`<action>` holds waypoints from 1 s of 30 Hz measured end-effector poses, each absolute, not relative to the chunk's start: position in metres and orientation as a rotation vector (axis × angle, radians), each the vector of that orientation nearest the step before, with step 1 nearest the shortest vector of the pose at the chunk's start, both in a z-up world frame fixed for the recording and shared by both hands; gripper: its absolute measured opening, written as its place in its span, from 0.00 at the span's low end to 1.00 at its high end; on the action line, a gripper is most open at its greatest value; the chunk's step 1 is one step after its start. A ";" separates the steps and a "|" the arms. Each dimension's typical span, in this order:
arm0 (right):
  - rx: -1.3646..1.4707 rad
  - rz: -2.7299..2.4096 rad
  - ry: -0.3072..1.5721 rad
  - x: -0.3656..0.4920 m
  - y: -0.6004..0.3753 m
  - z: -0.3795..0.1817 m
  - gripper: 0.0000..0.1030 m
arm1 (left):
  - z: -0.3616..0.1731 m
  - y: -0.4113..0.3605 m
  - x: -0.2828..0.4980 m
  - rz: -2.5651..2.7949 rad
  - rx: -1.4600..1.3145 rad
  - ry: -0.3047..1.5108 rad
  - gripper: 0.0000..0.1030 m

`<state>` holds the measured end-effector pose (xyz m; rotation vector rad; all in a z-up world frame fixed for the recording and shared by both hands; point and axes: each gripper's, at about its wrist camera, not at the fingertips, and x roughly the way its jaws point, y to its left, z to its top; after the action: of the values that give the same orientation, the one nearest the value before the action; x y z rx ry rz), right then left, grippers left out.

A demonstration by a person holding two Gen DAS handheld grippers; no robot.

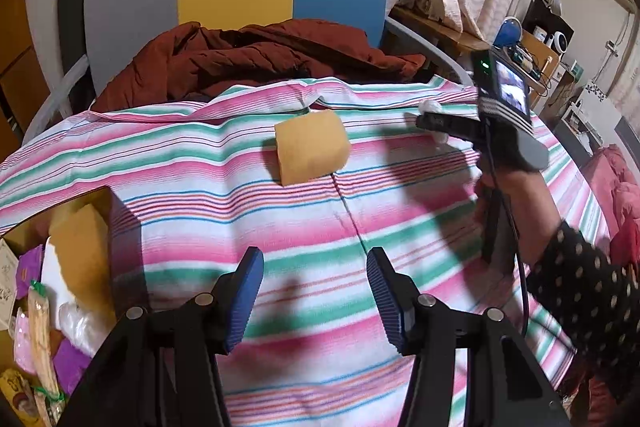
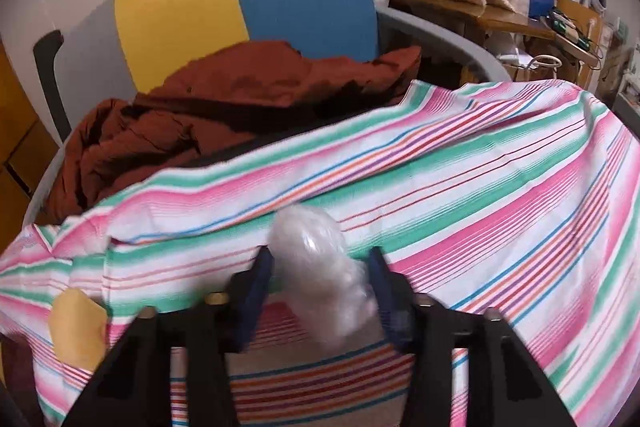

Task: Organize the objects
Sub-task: 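Grasp the plastic-wrapped bundle with the right gripper while the left grasps the small yellow sponge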

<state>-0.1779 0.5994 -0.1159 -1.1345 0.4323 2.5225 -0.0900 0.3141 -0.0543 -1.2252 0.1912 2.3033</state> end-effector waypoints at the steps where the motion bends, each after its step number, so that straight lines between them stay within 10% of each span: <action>1: -1.121 2.534 0.423 -0.174 0.598 -0.116 0.38 | -0.055 0.316 -0.093 2.304 -1.230 0.196 0.53; 15: -1.166 2.632 0.359 -0.092 0.541 -0.118 0.38 | -0.073 0.374 -0.174 2.296 -1.296 0.217 0.82; 26: -1.121 2.633 0.295 -0.088 0.526 -0.118 0.38 | -0.103 0.390 -0.200 2.384 -1.293 0.278 0.83; 30: -1.104 2.612 0.296 -0.087 0.528 -0.118 0.38 | -0.114 0.390 -0.199 2.374 -1.286 0.240 0.63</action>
<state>-0.0866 0.5275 -0.1183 -1.1038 0.2962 2.6119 -0.1986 0.3903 -0.1141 -1.2860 0.2397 2.3737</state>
